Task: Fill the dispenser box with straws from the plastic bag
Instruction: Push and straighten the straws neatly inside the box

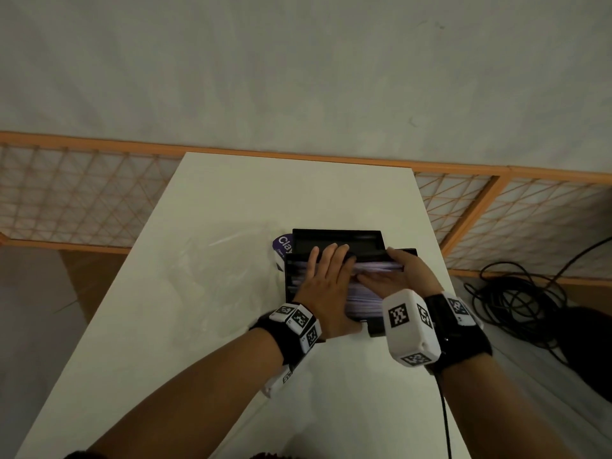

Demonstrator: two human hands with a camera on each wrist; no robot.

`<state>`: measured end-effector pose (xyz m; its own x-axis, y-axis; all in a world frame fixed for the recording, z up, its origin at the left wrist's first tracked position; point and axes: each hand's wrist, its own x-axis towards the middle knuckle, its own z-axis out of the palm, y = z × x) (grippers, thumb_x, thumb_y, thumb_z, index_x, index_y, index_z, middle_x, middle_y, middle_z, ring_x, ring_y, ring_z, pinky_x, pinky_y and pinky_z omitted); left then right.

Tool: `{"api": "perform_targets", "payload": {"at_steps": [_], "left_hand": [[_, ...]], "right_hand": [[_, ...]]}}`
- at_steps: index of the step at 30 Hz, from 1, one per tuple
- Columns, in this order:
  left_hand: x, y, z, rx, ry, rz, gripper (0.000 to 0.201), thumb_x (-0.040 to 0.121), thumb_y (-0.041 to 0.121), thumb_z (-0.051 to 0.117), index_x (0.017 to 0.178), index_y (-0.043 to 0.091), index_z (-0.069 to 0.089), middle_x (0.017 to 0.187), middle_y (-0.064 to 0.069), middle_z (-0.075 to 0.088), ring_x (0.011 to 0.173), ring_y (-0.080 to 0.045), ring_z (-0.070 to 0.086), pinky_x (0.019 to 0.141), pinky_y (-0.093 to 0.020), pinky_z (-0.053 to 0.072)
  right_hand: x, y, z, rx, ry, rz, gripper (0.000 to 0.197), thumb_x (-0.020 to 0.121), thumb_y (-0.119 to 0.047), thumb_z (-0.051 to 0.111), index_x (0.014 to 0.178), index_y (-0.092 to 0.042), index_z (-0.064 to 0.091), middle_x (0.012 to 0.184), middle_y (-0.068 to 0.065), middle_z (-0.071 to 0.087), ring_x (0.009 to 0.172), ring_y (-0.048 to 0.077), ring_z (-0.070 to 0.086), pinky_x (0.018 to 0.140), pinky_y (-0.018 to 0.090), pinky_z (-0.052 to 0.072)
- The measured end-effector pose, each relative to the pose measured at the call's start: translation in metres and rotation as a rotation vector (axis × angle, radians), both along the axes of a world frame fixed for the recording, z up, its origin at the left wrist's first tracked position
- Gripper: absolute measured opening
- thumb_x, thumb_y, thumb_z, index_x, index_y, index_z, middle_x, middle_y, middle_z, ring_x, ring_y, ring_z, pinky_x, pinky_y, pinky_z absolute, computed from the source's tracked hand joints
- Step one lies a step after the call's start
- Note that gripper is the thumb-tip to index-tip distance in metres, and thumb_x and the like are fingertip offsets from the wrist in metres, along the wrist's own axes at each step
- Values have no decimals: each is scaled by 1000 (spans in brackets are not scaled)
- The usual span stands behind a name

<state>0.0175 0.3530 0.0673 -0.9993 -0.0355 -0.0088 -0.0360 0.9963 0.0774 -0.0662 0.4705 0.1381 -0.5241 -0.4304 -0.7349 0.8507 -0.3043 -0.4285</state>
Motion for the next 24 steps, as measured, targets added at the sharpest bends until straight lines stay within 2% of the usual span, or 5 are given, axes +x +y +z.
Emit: {"api": "perform_targets", "payload": {"at_steps": [6, 11, 15, 17, 24], "left_hand": [[7, 1, -4, 11, 23, -6, 104, 62, 72, 50, 141, 9, 26, 150, -16, 30, 139, -34, 15, 114, -54, 0], [13, 6, -5, 33, 99, -63, 102, 58, 67, 53, 143, 15, 29, 148, -15, 28, 137, -36, 18, 117, -58, 4], [9, 2, -7, 26, 128, -66, 89, 63, 69, 48, 135, 18, 34, 142, -13, 30, 133, -35, 24, 109, -55, 12], [10, 4, -9, 34, 131, -71, 94, 60, 69, 52, 137, 18, 33, 145, -15, 31, 135, -35, 22, 111, -55, 8], [9, 4, -8, 20, 141, -54, 104, 55, 71, 54, 139, 15, 28, 145, -14, 37, 135, -34, 22, 116, -58, 13]], "right_hand": [[1, -9, 4, 94, 5, -26, 58, 97, -35, 38, 133, 9, 32, 130, 26, 48, 125, 38, 44, 100, 44, 36], [0, -29, -3, 252, 71, -39, 42, 92, -39, 47, 102, 1, 55, 69, 16, 60, 58, 31, 57, 58, 34, 43], [1, -40, -15, 186, 46, -94, 48, 86, -47, 53, 88, 2, 55, 61, 15, 65, 64, 24, 54, 65, 29, 44], [-1, -41, -21, 233, 61, -93, 53, 84, -49, 54, 94, 4, 56, 77, 17, 66, 74, 27, 56, 76, 32, 46], [-4, -41, -22, 259, -1, -25, 57, 83, -51, 55, 93, 5, 54, 75, 14, 54, 63, 19, 47, 59, 26, 36]]}}
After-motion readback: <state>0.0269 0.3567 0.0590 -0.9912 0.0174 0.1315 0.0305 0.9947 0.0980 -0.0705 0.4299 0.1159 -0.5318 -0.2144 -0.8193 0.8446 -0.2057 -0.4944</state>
